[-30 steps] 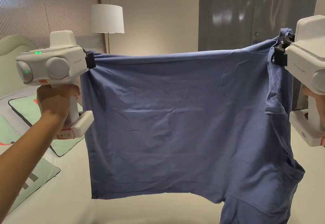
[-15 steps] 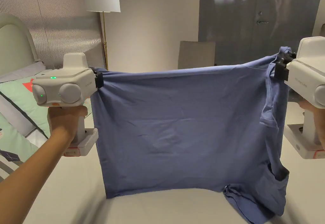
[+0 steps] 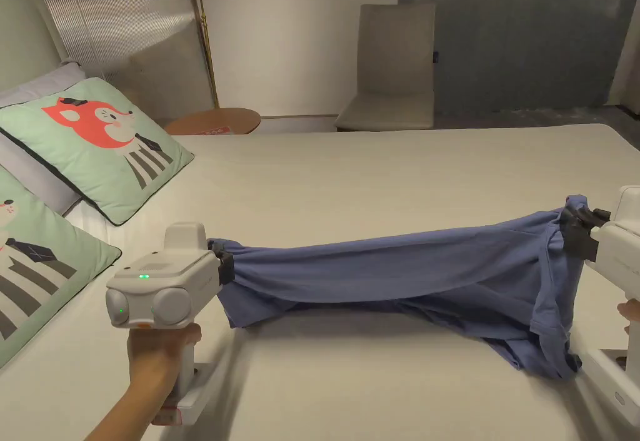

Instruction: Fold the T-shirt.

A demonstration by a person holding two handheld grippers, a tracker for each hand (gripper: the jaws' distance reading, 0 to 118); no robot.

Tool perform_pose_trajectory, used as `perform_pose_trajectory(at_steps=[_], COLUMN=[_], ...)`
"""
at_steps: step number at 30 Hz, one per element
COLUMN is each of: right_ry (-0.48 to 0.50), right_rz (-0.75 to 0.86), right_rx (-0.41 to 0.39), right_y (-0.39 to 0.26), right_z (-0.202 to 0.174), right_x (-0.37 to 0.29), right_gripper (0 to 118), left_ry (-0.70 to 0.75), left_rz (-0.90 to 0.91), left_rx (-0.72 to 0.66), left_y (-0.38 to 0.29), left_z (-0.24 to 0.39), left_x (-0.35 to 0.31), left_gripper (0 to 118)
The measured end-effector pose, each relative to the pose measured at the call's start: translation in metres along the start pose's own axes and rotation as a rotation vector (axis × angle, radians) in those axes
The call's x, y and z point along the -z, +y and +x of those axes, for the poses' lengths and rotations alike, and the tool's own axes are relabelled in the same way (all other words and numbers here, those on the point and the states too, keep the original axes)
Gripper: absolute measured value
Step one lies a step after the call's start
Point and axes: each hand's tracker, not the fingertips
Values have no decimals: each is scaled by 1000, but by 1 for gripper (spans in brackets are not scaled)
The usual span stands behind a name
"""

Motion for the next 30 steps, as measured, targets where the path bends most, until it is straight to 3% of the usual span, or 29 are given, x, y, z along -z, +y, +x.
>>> perform_pose_trajectory(at_steps=[8, 17, 26, 30], right_ry=[43, 42, 17, -54], right_rz=[-128, -197, -332, -447], right_rx=[65, 30, 62, 69], right_y=[-89, -156, -202, -239], right_z=[3, -15, -26, -17], right_x=[-83, -197, -257, -253], right_gripper=[6, 6, 6, 7], left_ry=[16, 28, 32, 39], left_rz=[-123, -185, -318, -399], left_rx=[-90, -138, -133, -135], left_y=[-95, -175, -227, -241], left_z=[-24, -43, -50, -47], left_x=[-69, -171, -224, -222], left_gripper=[1, 1, 1, 1])
